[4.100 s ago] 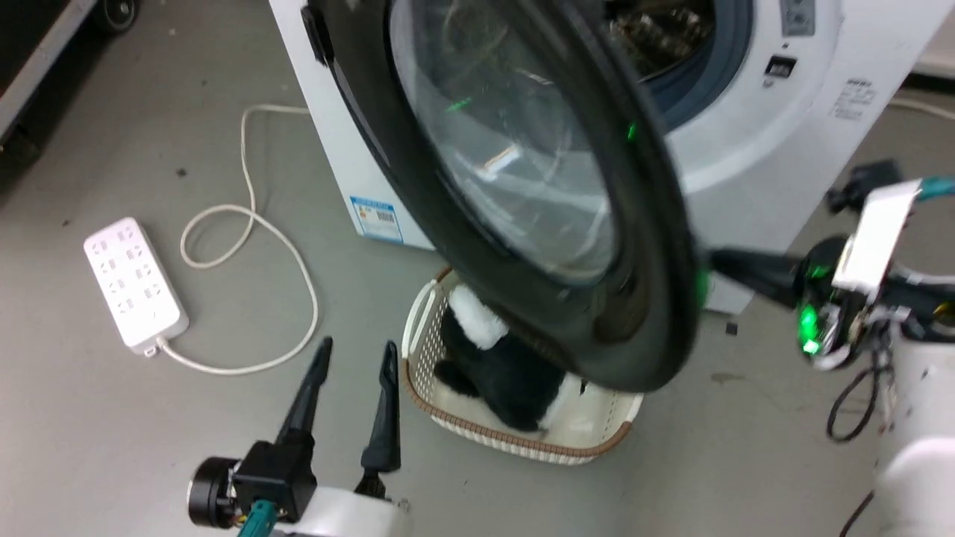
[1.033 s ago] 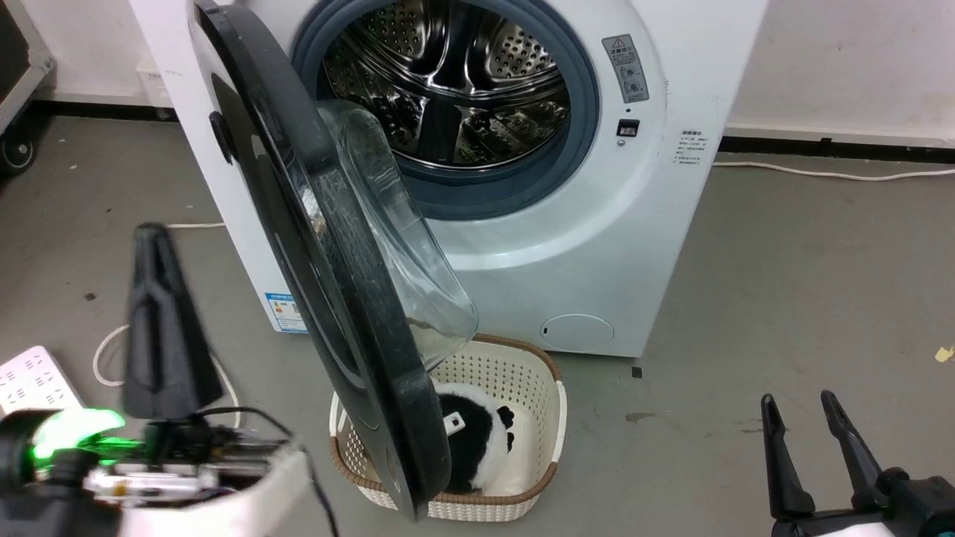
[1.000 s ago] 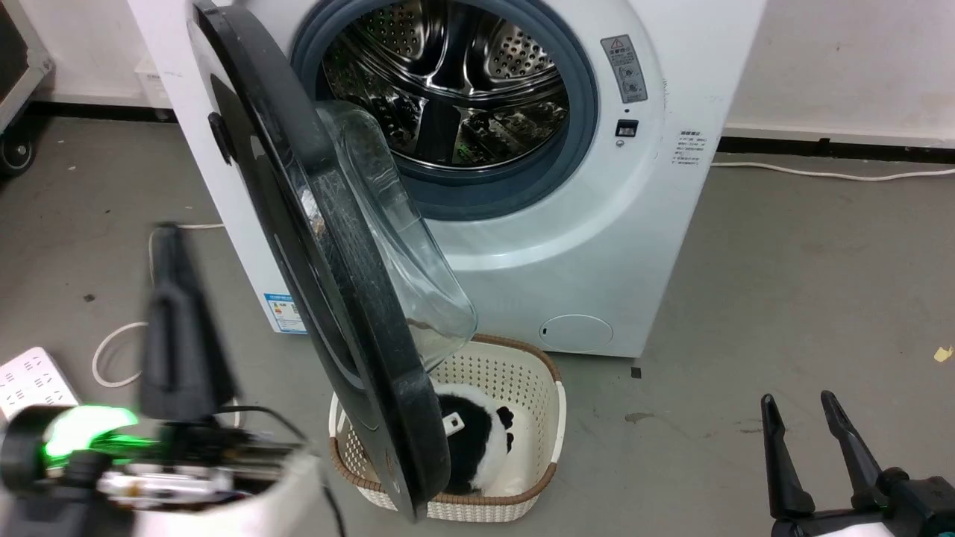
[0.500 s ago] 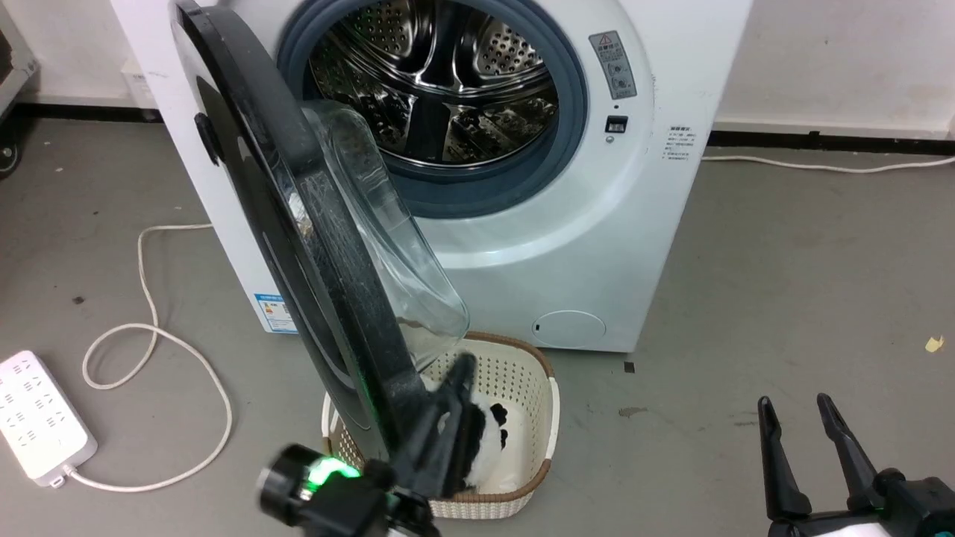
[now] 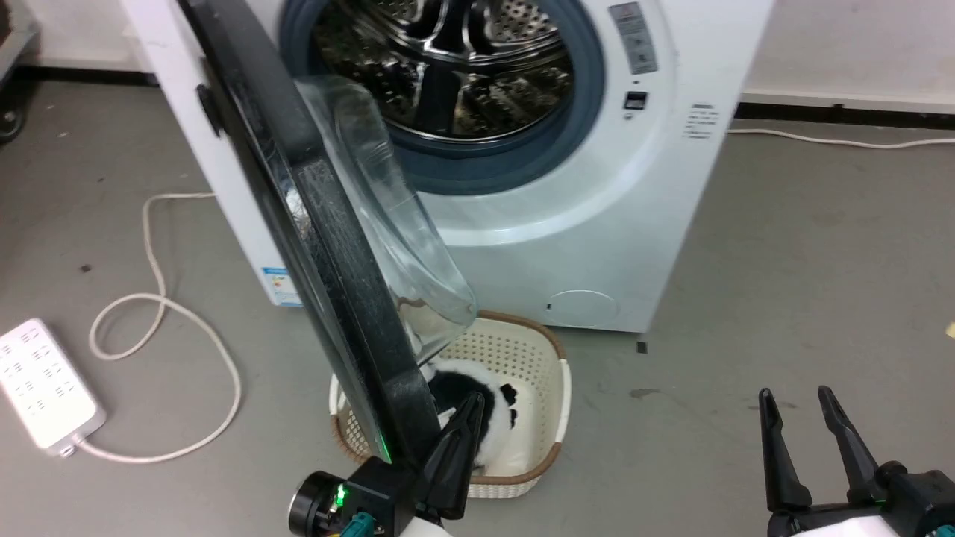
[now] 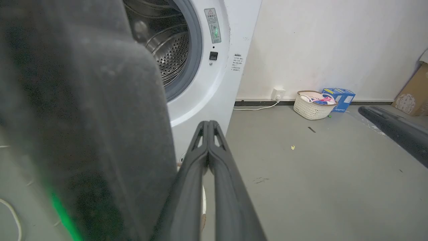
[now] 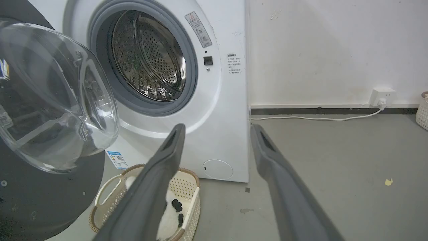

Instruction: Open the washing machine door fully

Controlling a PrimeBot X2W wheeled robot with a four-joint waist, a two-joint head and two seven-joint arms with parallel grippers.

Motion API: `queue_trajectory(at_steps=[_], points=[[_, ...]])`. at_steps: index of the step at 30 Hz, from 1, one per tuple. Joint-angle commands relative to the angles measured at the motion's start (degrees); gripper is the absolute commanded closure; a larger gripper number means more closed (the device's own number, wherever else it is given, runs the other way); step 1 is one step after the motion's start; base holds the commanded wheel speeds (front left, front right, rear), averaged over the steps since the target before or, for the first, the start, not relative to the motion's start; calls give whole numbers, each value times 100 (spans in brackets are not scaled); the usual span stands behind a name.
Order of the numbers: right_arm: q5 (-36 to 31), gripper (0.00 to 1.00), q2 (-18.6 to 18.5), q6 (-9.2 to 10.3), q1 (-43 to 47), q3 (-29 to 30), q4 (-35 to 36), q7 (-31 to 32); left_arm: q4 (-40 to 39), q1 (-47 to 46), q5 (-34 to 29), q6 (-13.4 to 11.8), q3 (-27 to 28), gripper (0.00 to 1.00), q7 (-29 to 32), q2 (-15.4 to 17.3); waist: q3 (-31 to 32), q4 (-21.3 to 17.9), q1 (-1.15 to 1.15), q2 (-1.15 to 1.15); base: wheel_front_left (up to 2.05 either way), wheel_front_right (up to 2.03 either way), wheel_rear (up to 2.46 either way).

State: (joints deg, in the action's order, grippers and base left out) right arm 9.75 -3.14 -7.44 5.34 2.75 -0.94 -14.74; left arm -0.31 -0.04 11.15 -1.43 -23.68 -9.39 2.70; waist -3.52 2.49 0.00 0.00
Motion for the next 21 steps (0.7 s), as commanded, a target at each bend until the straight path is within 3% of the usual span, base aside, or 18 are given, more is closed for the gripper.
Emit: queue_trajectory(at_steps=[1, 8, 17, 21], points=[[41, 0, 26, -5, -81, -13, -11, -26, 123, -74, 11, -61, 20, 100, -76, 18, -18, 141, 0, 0, 0, 0, 0], [61, 0, 26, -5, -26, 1, -27, -26, 298, -5, 94, -112, 76, 100, -195, 32, 67, 605, 0, 0, 0, 0, 0], [96, 0, 26, -5, 54, -8, -12, -26, 304, 40, 163, -277, 219, 100, -205, 106, 90, 1674, 0, 0, 0, 0, 0], [65, 0, 26, -5, 19, -81, 9, -26, 233, -25, 167, -373, 358, 100, -188, 181, -44, 1945, 0, 0, 0, 0, 0]])
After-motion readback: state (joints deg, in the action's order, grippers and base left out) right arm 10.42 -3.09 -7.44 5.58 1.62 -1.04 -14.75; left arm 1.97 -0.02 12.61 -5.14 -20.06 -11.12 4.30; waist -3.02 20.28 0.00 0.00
